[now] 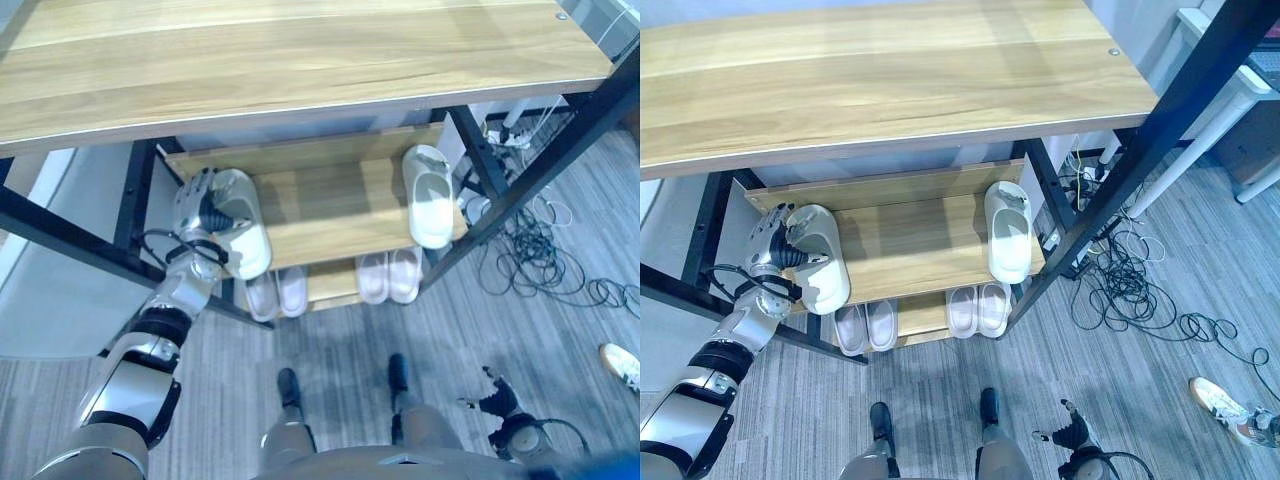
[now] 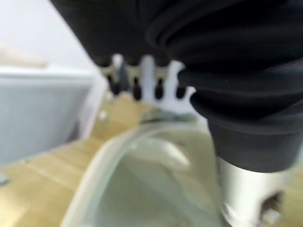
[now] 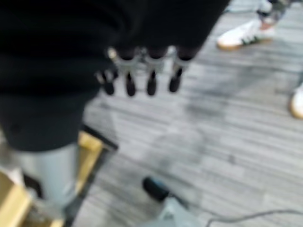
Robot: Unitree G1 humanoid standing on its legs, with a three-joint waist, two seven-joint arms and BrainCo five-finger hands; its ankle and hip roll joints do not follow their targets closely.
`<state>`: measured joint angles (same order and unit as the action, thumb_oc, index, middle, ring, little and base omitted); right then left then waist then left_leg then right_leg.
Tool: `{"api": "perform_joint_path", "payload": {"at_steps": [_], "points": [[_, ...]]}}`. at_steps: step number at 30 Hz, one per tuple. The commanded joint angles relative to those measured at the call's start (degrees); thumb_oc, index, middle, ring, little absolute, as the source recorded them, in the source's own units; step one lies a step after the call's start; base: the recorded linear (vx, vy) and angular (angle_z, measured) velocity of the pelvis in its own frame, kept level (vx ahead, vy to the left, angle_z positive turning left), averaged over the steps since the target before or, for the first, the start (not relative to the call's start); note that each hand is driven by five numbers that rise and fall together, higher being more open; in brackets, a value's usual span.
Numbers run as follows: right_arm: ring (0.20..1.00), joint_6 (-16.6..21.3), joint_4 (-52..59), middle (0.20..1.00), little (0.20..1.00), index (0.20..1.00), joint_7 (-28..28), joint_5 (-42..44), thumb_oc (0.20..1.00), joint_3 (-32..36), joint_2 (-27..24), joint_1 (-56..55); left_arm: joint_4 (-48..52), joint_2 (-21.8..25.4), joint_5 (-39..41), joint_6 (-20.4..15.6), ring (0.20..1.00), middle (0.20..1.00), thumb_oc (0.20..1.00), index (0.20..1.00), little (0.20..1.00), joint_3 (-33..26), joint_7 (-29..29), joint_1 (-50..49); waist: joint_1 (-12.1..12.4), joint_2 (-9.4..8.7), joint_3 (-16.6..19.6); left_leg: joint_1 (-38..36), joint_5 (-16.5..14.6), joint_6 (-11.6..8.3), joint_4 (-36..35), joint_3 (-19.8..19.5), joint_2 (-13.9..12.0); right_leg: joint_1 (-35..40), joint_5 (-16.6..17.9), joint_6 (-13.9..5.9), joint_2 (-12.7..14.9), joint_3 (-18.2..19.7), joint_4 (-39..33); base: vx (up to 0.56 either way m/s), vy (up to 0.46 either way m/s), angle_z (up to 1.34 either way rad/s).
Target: Arrange the slippers neatly on the shoe rack.
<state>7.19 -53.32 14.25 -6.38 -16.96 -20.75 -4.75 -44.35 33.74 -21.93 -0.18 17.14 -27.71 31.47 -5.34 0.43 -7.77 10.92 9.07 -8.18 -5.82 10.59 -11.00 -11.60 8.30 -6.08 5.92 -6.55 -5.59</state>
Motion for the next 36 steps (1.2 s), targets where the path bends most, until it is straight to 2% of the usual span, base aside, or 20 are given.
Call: {"api": "perform_joint_path", "payload": {"at_steps": [1, 8, 16, 25, 36], "points": [[1.0, -0.1, 2.6, 1.0, 1.0, 1.0, 1.5, -0.1, 1.0, 0.5, -1.9, 2.4, -2.3, 0.9, 0.0, -0.3, 0.2, 0.2, 0.2, 0.2, 0.2, -1.0, -1.3, 7.7, 0.8, 2.36, -4.4, 2.2, -2.2, 0.34, 0.8, -2.9, 1.6, -1.1, -5.8, -3.35, 1.9, -1.0, 2.1, 0.0, 0.0, 0.0], [1.0, -0.1, 2.3, 1.0, 1.0, 1.0, 1.8, 0.0, 1.0, 0.1, -1.9, 3.3, -3.0, -0.2, -1.0, -0.5, 0.2, 0.2, 0.2, 0.2, 0.2, 1.1, -0.8, 8.3, 0.7, 2.45, -4.7, 2.3, -2.2, 0.42, 0.8, -3.0, 1.6, -1.6, -5.9, -3.33, 1.9, -0.8, 2.4, 0.0, 0.0, 0.0], [1.0, -0.3, 2.3, 1.0, 1.0, 1.0, 2.4, 0.0, 1.0, -0.5, -2.4, 4.7, -2.7, -4.8, -1.2, -0.9, 0.2, 0.2, 0.2, 0.2, 0.2, 4.1, -0.7, 10.2, 0.3, 2.43, -5.3, 2.8, -2.0, 0.38, 0.8, -2.8, 1.5, -2.4, -6.0, -3.23, 1.7, -0.4, 2.9, 0.0, 0.0, 0.0], [1.0, 0.0, 2.9, 1.0, 1.0, 1.0, 3.3, 0.3, 1.0, -2.0, -3.1, 7.0, 6.0, -11.0, -2.7, -3.1, 0.2, 0.2, 0.2, 0.2, 0.2, 7.7, -4.3, 13.2, -0.5, 2.71, -6.5, 2.8, -2.0, 0.31, 0.8, -1.8, 1.1, -3.7, -6.2, -3.11, 1.6, 0.8, 3.9, 0.0, -0.015, -0.04], [1.0, 0.0, 2.5, 1.0, 1.0, 1.0, 4.7, 0.0, 1.0, -2.7, -4.0, 8.4, 4.4, -14.2, -3.5, -2.4, 0.2, 0.2, 0.2, 0.2, 0.2, 9.2, -6.9, 16.5, -2.1, 3.96, -7.3, 3.0, -2.0, 0.31, 0.8, 0.6, 0.7, -6.4, -5.8, -3.14, 1.7, 3.4, 4.5, 0.0, -0.02, -0.14]]}}
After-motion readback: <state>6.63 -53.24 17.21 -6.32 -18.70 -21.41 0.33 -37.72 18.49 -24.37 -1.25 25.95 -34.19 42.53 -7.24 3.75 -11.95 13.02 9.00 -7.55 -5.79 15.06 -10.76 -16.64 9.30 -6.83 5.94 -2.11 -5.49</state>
